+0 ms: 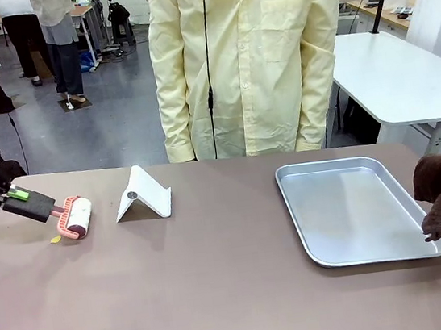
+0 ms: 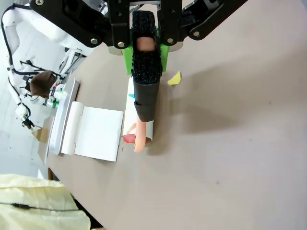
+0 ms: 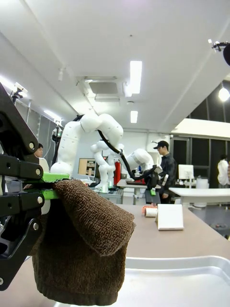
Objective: Clean the surface of the table.
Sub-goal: Clean the area not pointed to by the person.
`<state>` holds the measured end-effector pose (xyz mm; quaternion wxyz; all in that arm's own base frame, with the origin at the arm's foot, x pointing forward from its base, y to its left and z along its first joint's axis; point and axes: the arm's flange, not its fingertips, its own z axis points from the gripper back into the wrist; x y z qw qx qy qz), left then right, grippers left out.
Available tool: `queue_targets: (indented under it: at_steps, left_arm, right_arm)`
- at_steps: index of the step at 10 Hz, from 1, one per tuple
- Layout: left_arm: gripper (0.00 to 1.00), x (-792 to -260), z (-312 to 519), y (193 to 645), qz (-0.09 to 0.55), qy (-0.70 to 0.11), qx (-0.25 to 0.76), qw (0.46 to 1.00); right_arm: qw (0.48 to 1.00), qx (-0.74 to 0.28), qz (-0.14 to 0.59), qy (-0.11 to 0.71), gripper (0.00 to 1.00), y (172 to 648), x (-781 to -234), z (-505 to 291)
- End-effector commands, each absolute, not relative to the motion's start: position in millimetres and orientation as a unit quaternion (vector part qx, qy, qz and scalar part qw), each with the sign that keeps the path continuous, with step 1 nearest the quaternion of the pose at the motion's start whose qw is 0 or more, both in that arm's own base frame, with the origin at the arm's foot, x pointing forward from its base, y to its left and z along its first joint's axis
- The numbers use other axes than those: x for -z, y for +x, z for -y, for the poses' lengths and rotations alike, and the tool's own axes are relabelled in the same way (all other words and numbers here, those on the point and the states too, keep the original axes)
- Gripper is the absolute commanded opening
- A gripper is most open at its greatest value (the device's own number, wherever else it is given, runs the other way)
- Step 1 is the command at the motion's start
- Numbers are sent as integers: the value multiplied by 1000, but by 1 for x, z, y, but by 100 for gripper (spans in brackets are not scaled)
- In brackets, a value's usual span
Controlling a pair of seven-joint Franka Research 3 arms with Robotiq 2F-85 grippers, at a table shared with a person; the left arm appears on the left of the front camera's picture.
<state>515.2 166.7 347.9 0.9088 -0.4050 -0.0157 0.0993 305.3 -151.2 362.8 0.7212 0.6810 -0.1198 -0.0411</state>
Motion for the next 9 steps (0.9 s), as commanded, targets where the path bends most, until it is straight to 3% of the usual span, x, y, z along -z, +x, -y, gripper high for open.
queue_targets:
  at_steps: [1, 6, 9]
  left_arm:
    - [22, -334, -156, 520, -15, -370, -85, 925]
    - [22, -344, -141, 513, -10, -382, -53, 923]
    - [22, -420, -145, 455, 104, -445, -10, 890]
  right_arm:
    - [717, 32, 130, 684, 6, 310, -365, 151]
    - [717, 32, 130, 684, 6, 310, -365, 151]
    - [717, 32, 130, 684, 6, 310, -365, 151]
